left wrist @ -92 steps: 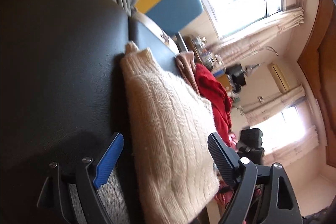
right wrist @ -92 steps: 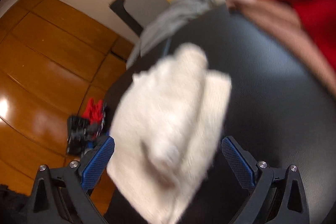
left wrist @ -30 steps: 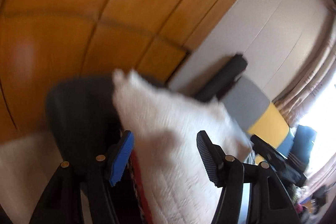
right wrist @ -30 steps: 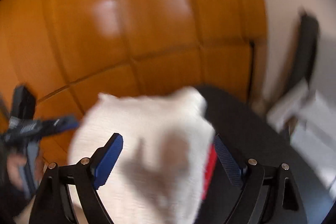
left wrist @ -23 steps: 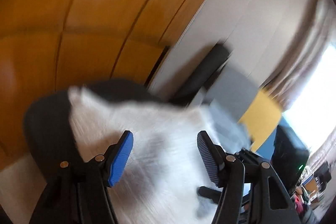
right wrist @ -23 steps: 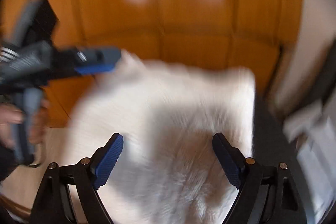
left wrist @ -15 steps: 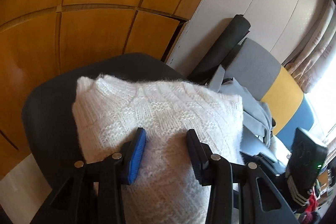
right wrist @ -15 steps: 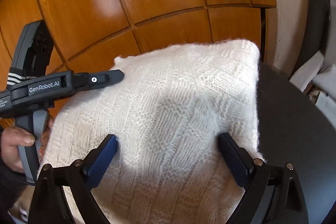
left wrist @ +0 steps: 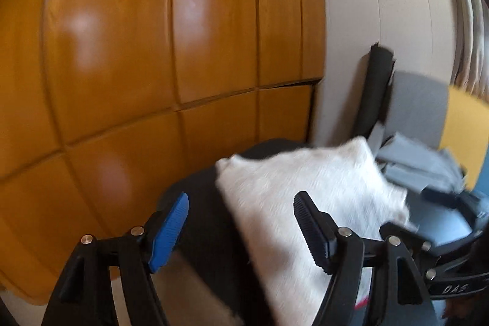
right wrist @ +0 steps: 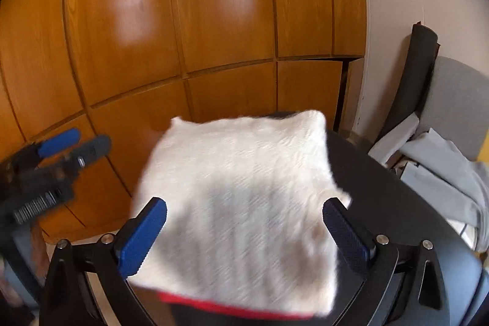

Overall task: Fold clothes
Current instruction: 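Place the folded sweater onto the red folded garment with both grippers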

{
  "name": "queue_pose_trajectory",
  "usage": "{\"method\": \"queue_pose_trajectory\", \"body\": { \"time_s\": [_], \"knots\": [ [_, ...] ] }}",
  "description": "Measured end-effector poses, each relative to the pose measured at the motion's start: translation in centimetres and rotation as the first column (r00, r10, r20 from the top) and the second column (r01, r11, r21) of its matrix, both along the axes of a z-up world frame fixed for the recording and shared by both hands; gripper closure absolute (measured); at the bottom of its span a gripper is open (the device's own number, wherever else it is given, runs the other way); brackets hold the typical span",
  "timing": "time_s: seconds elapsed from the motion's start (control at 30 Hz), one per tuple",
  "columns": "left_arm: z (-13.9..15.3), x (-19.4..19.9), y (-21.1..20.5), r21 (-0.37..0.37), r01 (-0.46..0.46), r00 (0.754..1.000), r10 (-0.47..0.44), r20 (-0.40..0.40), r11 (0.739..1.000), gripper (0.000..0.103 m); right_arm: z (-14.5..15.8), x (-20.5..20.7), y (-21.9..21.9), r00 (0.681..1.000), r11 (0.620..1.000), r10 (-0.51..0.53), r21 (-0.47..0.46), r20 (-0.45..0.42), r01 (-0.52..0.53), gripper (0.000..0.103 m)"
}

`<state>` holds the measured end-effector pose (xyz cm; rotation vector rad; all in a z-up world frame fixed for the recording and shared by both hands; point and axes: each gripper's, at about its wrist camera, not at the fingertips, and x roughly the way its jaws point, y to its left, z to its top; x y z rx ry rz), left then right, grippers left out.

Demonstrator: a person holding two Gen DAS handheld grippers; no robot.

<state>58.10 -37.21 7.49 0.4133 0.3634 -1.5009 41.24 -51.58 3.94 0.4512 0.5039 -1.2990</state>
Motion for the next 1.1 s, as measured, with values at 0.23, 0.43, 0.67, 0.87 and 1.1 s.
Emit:
{"method": "queue_pose_trajectory", "body": {
  "time_s": [0.23, 0.43, 0.67, 0.87, 1.1],
  "knots": [
    [1.7, -0.1, 5.0, -0.020, 0.042, 0.999, -0.043, -0.009, 0.999, 0.036, -0.5, 2.2, 3.3, 0.989, 0.992, -0.128, 0.001, -0.069, 0.128, 0.000],
    [4.0, -0.6, 7.0, 0.003, 0.128, 0.992, -0.128, 0.012, 0.992, 0.043, 0.1, 1.6, 7.3, 0.993, 0.994, -0.105, -0.005, -0.045, 0.105, 0.000],
    [4.8, 1.8, 8.8, 0.002, 0.075, 0.988, -0.074, -0.138, 0.997, 0.043, 0.3, 1.7, 9.8, 0.996, 0.997, -0.070, -0.034, -0.057, 0.068, 0.000],
    [3.6, 1.6, 8.6, 0.070, 0.025, 0.990, -0.015, -0.139, 0.997, 0.042, 0.6, 1.5, 12.1, 0.995, 0.996, -0.067, -0.066, -0.071, 0.062, 0.000],
    [2.9, 1.2, 8.8, 0.043, -0.022, 0.994, 0.027, -0.108, 0.999, 0.052, -0.3, 0.7, 12.5, 0.994, 0.995, -0.095, -0.032, -0.046, 0.093, 0.000]
  ]
}}
